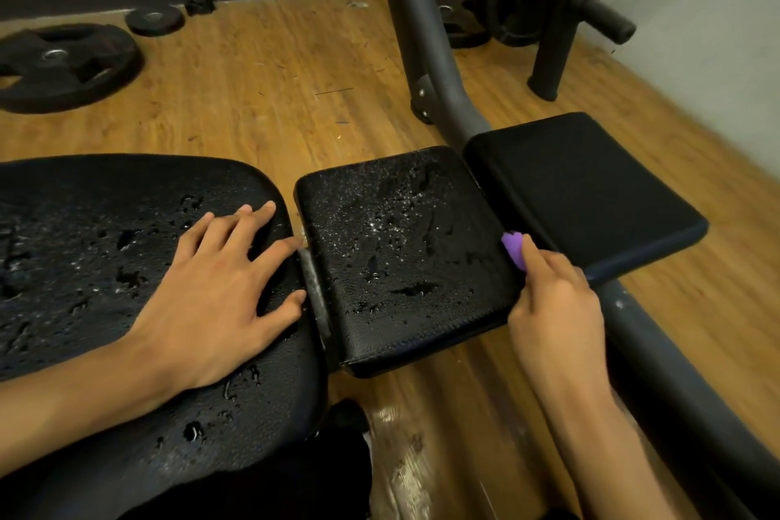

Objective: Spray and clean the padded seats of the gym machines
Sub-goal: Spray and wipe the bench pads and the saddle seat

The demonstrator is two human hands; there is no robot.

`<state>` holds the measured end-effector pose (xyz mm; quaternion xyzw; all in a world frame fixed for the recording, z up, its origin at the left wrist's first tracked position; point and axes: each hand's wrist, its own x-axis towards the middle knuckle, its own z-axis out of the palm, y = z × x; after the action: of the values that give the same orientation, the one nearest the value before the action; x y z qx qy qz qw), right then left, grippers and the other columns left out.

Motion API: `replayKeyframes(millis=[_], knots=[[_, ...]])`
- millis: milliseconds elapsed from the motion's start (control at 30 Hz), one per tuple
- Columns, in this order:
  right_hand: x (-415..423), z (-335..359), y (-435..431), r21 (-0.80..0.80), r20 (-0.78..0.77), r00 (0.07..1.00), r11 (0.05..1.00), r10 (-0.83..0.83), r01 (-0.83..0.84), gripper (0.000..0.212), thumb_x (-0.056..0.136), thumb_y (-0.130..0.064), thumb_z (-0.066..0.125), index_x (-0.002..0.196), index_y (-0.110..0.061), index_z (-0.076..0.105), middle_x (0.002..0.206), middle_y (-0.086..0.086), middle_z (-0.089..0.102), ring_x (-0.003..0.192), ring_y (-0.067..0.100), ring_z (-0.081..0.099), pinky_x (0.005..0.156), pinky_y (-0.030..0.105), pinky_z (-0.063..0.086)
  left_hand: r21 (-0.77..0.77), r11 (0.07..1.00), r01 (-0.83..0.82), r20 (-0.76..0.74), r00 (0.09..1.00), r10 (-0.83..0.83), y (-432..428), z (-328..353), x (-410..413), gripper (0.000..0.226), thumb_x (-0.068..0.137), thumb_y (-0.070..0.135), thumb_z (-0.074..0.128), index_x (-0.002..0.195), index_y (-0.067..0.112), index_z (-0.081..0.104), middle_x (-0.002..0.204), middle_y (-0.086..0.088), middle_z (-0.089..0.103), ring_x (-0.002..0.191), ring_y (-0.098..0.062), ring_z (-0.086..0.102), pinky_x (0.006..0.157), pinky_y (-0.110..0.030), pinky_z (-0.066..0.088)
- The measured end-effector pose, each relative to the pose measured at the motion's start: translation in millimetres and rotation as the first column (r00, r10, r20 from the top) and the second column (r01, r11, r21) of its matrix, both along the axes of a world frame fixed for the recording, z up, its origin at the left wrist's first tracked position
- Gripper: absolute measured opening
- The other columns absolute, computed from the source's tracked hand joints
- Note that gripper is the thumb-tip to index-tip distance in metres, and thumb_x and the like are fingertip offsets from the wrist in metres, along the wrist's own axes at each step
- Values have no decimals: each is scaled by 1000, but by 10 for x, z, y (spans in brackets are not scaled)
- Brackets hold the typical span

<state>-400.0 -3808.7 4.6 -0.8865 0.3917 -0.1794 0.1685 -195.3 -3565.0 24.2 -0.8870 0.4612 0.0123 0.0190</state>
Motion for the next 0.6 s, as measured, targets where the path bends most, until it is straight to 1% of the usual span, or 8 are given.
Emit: replayKeyframes(millis=[67, 167, 300, 333, 400, 467, 533, 600], knots=[[62, -3, -45, -17, -12, 999, 999, 44, -44, 56, 93, 5, 51, 147, -7, 46, 134, 10, 58, 119, 32, 52, 94, 46, 50, 2, 1000, -1, 3, 1000, 1, -4, -9, -1, 68, 92, 67, 30, 143, 28, 53, 158, -14, 38, 147, -36, 33, 120, -57, 25], [297, 24, -230, -49, -70, 981, 981, 182, -185, 57, 91, 6, 50, 146, -7, 47, 136, 11, 58, 119, 34, 54, 94, 47, 51, 5, 1000, 1, 9, 1000, -1, -8, -17, 0, 67, 93, 65, 32, 143, 27, 53, 157, -15, 39, 146, -37, 34, 119, -58, 26], [861, 96, -509, -93, -121, 959, 958, 258, -270, 55, 92, 5, 47, 147, -4, 43, 133, 17, 58, 114, 42, 55, 85, 46, 48, 16, 1000, 0, 10, 1000, 0, -11, -20, -6, 66, 93, 65, 33, 143, 27, 53, 157, -15, 37, 146, -37, 32, 119, -58, 26], [1021, 121, -568, -87, -139, 953, 955, 271, -284, 53, 93, 5, 46, 145, -3, 44, 131, 18, 58, 114, 43, 55, 83, 45, 46, 15, 1000, -2, 10, 1000, 1, -13, -19, -5, 66, 93, 65, 33, 143, 28, 53, 157, -14, 37, 147, -37, 31, 120, -58, 25], [1334, 162, -681, -62, -170, 945, 954, 278, -292, 41, 93, 5, 45, 133, -3, 51, 124, 21, 61, 111, 45, 56, 78, 46, 45, 14, 1000, -8, 14, 1000, 8, -16, -18, 3, 65, 92, 65, 33, 142, 29, 54, 157, -13, 36, 147, -36, 30, 120, -57, 24], [1551, 189, -762, -35, -176, 943, 956, 282, -292, 30, 93, 3, 45, 121, -4, 55, 120, 21, 62, 110, 45, 56, 79, 46, 45, 10, 1000, -8, 9, 1000, 7, -27, -17, 5, 65, 92, 66, 33, 142, 29, 53, 157, -12, 36, 148, -35, 30, 120, -56, 24], [1668, 185, -773, -11, -165, 943, 956, 288, -294, 27, 92, 2, 46, 115, -6, 57, 121, 19, 63, 112, 44, 55, 84, 47, 46, 17, 1000, -10, 8, 1000, 10, -22, -15, 12, 65, 92, 66, 33, 142, 30, 53, 158, -12, 36, 148, -34, 29, 121, -56, 23], [1643, 176, -719, -14, -154, 951, 962, 269, -274, 28, 91, 3, 46, 116, -6, 56, 120, 19, 62, 109, 45, 57, 77, 45, 44, 16, 1000, -8, 9, 1000, 8, -18, -14, 7, 65, 92, 66, 33, 142, 30, 53, 157, -11, 36, 148, -34, 29, 120, -56, 24]])
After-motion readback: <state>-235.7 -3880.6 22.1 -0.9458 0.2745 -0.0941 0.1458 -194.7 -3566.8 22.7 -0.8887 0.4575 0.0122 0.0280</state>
